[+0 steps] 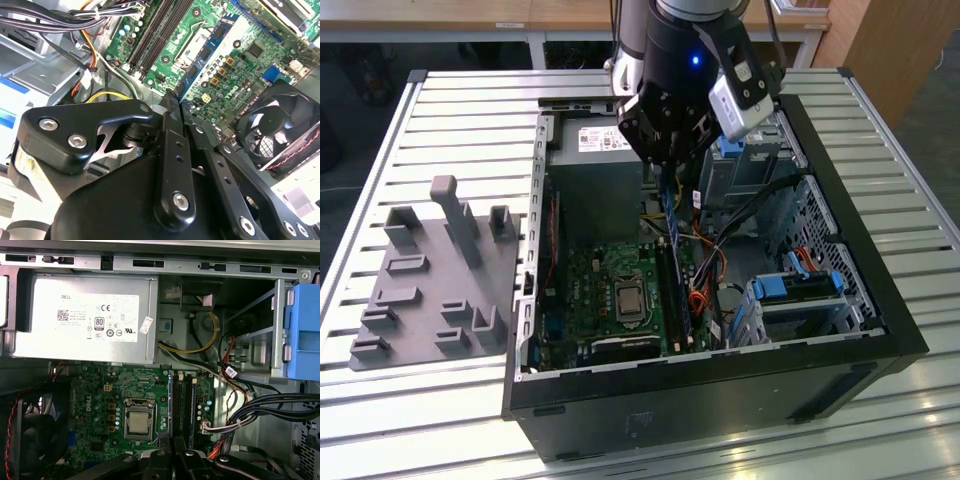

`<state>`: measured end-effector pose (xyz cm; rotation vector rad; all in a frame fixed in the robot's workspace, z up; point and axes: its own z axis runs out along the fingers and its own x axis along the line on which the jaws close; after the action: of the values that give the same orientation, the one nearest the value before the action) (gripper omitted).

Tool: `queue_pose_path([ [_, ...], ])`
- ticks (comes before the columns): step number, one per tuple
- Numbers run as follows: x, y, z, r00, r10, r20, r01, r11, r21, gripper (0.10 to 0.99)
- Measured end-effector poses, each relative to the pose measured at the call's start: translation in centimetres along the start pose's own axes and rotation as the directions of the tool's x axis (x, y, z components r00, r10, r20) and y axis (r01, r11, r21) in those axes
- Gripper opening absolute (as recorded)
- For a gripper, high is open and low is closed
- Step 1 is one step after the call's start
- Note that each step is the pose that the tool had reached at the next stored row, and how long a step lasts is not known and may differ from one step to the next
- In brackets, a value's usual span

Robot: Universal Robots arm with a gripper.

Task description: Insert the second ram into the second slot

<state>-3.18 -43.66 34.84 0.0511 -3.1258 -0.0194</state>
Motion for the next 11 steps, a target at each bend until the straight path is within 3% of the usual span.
queue_pose_path([
  [11, 0.00, 0.00, 0.22, 1.0000, 0.000, 0.0000, 0.000, 1.0000, 0.000, 0.137],
])
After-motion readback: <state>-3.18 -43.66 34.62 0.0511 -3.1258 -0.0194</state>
